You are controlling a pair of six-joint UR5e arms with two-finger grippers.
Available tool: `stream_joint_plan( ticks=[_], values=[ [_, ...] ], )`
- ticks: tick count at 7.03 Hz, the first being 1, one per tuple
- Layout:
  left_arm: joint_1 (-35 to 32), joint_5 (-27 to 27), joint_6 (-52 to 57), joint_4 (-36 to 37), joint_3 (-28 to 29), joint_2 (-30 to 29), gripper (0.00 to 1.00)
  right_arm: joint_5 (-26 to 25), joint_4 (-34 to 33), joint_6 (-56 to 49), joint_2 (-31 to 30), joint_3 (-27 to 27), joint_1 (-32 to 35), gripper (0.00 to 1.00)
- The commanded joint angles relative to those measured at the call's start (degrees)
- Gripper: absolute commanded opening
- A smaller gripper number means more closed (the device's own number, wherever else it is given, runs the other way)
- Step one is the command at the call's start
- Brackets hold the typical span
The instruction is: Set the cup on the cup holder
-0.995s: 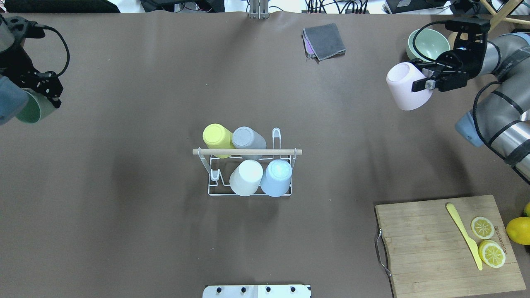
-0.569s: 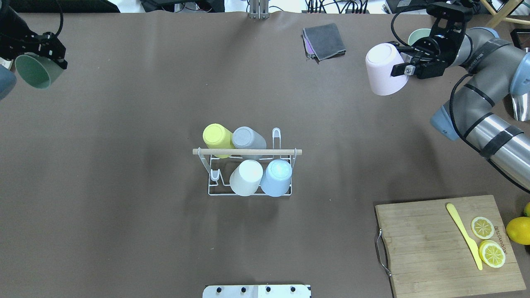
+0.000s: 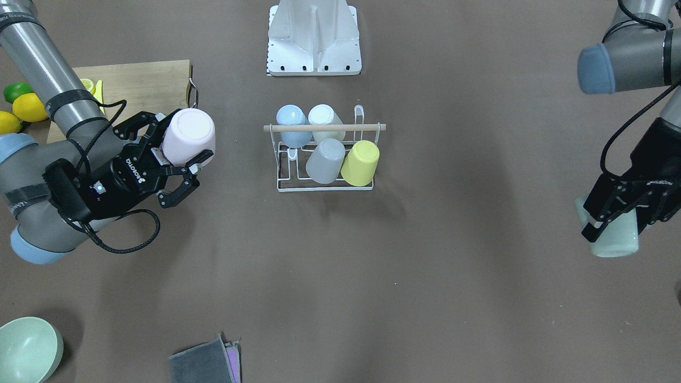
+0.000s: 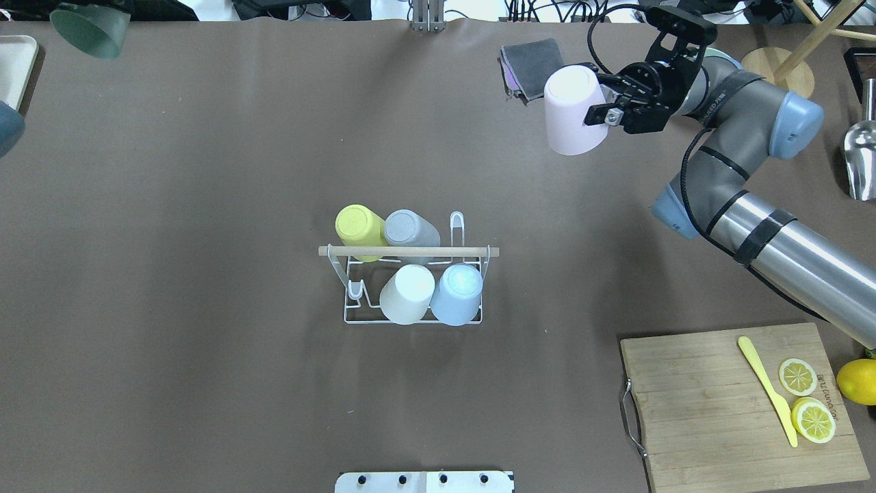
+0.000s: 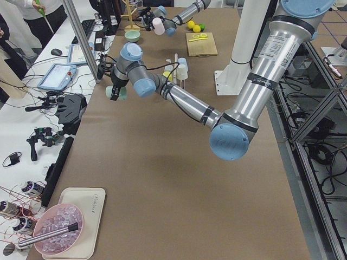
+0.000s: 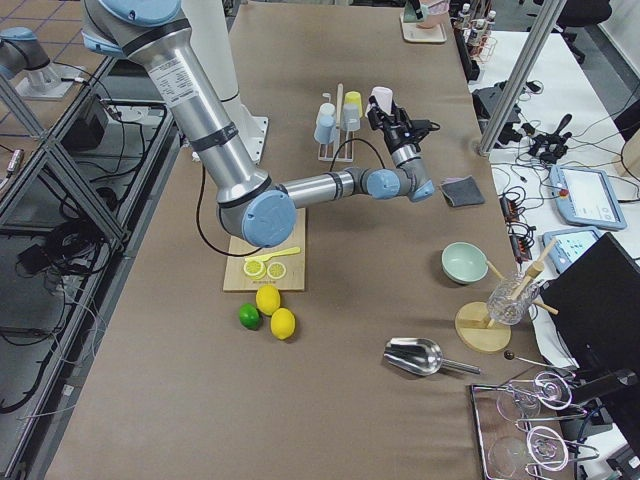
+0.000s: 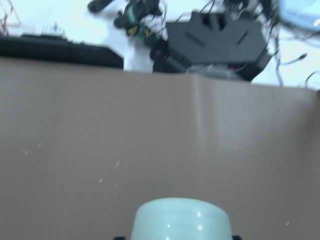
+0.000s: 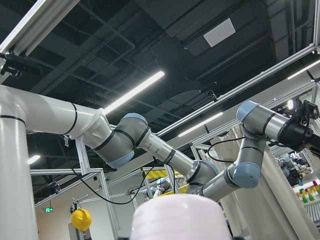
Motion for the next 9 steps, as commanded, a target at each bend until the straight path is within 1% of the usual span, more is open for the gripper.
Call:
stream_joint_plan(
  ticks=[1, 2, 3, 4, 5, 6, 7, 8, 9],
  values=[
    [1.0, 7.8, -6.2, -12.4, -2.0, 0.7, 0.21, 1.4, 0.0, -5.0, 2.4, -1.8, -3.2, 0.20],
    [3.1, 12.5, -7.9, -16.9, -3.5, 1.1, 0.21, 1.5, -0.1, -6.5, 2.9, -1.9, -4.2, 0.20],
    [5.6, 17.5, -9.2, -22.3, -3.8, 1.1, 0.21, 1.5, 0.0, -7.9, 3.4, -2.3, -5.0, 0.20],
    [9.2, 23.5, -9.4, -27.3, -4.7, 1.2, 0.20, 2.6, 0.0, -9.9, 4.1, -2.3, -6.2, 0.20],
    [13.0, 30.0, -9.3, -30.3, -5.4, 1.3, 0.19, 2.6, 0.1, -11.0, 4.7, -2.3, -7.3, 0.20],
    [17.6, 37.8, -9.0, -33.9, -5.6, 1.2, 0.19, 2.6, 0.0, -12.2, 4.9, -2.6, -7.9, 0.20],
    [22.6, 45.5, -7.4, -36.8, -5.7, 1.2, 0.17, 2.6, 0.0, -13.1, 5.7, -4.4, -8.0, 0.20],
    [27.1, 50.8, -5.1, -40.1, -5.5, 1.3, 0.17, 2.5, 0.1, -13.9, 6.4, -5.8, -8.0, 0.20],
    [30.5, 55.0, -4.6, -42.8, -5.2, 2.1, 0.17, 2.3, 0.1, -16.8, 6.7, -6.8, -8.0, 0.20]
  ],
)
